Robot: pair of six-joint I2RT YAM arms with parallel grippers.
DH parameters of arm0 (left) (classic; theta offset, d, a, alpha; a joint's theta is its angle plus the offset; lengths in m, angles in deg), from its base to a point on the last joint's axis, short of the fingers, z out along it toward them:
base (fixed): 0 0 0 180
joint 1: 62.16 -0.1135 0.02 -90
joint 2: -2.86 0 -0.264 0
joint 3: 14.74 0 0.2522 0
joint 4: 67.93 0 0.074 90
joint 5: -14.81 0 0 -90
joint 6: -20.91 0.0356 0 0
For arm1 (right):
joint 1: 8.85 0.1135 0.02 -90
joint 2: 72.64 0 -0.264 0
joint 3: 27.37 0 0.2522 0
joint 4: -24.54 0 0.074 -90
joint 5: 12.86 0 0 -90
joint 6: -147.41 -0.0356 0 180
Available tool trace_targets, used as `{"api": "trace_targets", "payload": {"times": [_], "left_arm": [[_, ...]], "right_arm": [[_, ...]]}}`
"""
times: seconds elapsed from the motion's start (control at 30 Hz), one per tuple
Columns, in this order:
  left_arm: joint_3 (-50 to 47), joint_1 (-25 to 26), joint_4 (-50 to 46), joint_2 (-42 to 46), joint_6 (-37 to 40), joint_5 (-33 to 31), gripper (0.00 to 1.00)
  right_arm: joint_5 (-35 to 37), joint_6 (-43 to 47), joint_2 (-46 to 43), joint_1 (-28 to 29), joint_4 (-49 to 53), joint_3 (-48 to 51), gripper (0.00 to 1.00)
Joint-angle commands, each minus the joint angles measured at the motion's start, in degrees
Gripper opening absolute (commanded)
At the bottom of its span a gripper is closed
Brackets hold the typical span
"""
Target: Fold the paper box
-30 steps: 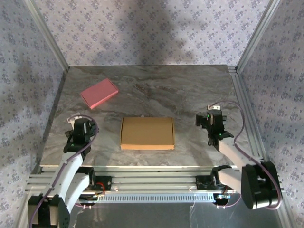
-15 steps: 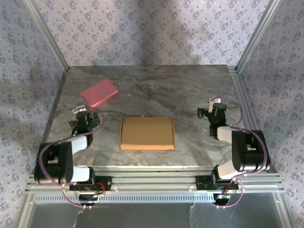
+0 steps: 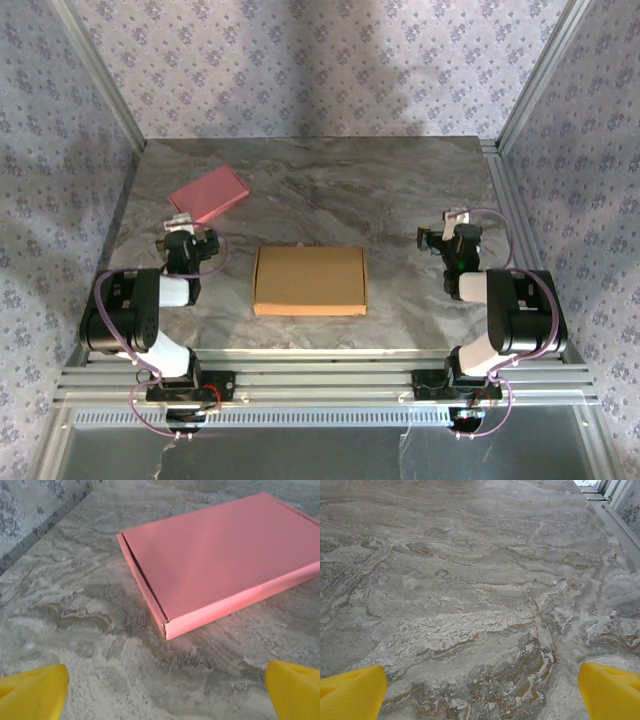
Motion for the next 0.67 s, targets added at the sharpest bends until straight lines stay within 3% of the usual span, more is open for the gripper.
{"api": "trace_targets", "payload": {"times": [0.0, 0.63], "left_arm": [[1.24, 0.21, 1.00, 0.26, 0.97, 1.23, 1.00], [1.20, 0.21, 1.34, 0.20, 1.06, 1.23, 1.00]], "right_arm": [[-0.57, -0.64, 0.32, -0.21, -1.89, 0.33, 1.00], [0.02, -0.35, 0.38, 0.19, -2.37, 0.50, 1.00]]}}
